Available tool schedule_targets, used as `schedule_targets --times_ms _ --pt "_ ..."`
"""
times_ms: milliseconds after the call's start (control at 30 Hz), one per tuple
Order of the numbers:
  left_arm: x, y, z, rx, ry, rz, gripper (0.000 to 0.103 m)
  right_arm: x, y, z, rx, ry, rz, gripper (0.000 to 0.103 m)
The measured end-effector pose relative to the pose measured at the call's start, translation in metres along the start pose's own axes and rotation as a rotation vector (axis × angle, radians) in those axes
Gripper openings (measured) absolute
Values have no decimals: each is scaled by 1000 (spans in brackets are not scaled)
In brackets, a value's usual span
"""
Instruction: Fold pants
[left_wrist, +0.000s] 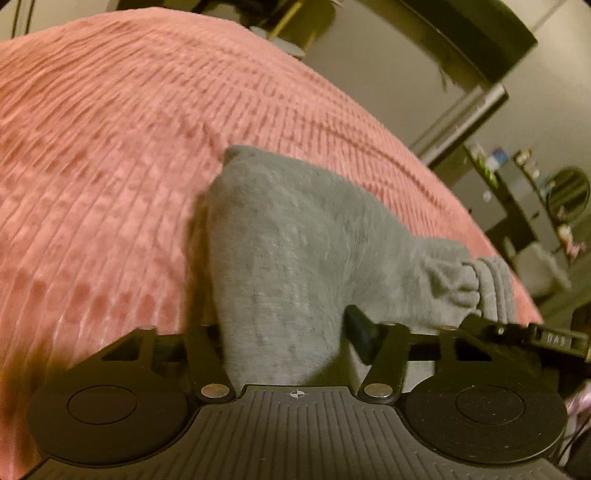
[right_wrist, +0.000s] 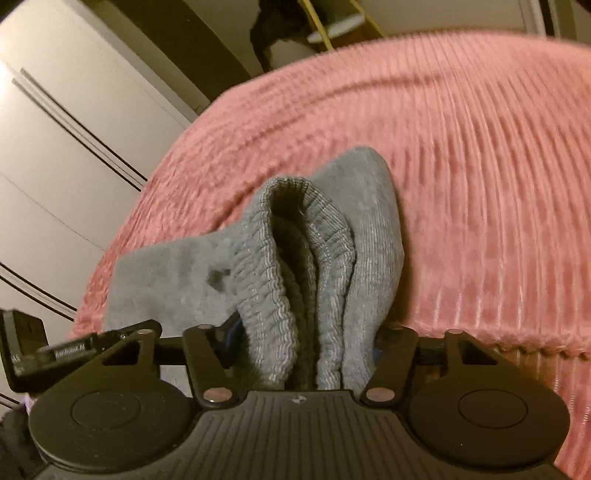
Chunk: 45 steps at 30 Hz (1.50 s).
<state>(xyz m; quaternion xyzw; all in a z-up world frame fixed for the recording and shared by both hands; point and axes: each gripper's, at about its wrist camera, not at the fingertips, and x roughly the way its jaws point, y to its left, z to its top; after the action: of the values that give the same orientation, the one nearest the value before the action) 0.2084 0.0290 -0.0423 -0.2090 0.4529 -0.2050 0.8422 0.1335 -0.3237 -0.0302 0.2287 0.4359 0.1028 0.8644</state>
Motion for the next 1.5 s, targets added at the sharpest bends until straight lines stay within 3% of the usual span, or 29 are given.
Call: schedule_targets --times_ms 67,267,367,433,500,600,733,767,867,933,1033,1100,1167,1300,1500 --pt "-6 0 3 -13 -4 -40 40 -5 10 3 -7 -12 -3 55" --pt "-32 -11 15 5 -54 -104 34 -29 37 20 -39 -78 47 51" --pt "-41 -22 34 32 -111 -101 35 -33 49 36 -63 -144 65 52" --pt "-47 -27 47 45 -149 -50 44 -36 50 49 -55 -180 65 57" --pt "-51 -32 53 53 -165 10 54 -37 45 57 -47 -204 3 72" --pt "-55 -39 44 106 -171 89 63 -37 31 51 7 -236 -102 75" --pt "-54 -46 14 131 -171 136 74 -51 18 23 79 -288 -57 75" --pt "-52 -48 5 121 -174 139 76 -53 17 14 89 -304 -41 73" --pt "-42 -47 -17 73 -158 138 82 -56 20 -9 68 -340 -17 50" --pt "-35 -49 -29 92 -139 168 83 -52 28 -15 36 -344 -12 42" --pt "-28 -60 -41 221 -126 256 90 -41 41 -16 -26 -337 -10 42" --pt "-26 -63 -45 247 -111 307 97 -31 48 -18 -72 -326 -24 42" --pt "-24 -58 -48 192 -87 308 98 -20 49 -20 -118 -295 -65 41" --pt "-27 -46 -49 50 -75 293 101 -13 50 -30 -243 -260 -170 23" --pt "-47 -69 -51 77 -185 371 101 -16 55 -37 -311 -257 -214 22"
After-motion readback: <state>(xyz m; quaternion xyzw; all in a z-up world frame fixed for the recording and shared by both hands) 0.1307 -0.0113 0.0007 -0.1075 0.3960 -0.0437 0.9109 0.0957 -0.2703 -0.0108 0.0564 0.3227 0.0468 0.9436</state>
